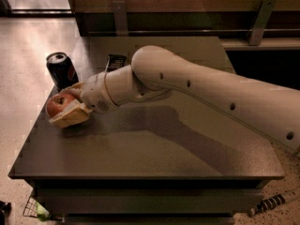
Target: Move apple near pepsi can
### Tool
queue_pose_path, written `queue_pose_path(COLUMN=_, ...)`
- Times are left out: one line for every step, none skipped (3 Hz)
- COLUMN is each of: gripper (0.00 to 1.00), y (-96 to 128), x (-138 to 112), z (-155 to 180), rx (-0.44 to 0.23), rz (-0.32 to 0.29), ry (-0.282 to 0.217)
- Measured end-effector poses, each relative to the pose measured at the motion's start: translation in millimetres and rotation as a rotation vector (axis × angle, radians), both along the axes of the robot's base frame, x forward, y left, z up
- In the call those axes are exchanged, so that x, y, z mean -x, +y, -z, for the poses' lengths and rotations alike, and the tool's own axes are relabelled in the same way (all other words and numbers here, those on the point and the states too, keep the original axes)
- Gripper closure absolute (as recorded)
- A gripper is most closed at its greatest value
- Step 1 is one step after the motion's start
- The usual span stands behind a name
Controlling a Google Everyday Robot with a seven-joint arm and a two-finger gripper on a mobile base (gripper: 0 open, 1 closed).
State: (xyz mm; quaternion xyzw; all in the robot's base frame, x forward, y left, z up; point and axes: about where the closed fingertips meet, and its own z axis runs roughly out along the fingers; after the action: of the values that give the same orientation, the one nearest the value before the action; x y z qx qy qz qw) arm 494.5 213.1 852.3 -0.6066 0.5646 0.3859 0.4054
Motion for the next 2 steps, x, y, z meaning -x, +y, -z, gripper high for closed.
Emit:
queue_pose_path(gripper=0.64, y=1.5, x=1.4, z=-0.4, rx=0.000, rz=-0.004, ry=0.000)
queue_pose_path(gripper=0.39, y=3.3, x=2.9, z=-0.8, rx=0.001, rz=-0.008, ry=-0.001)
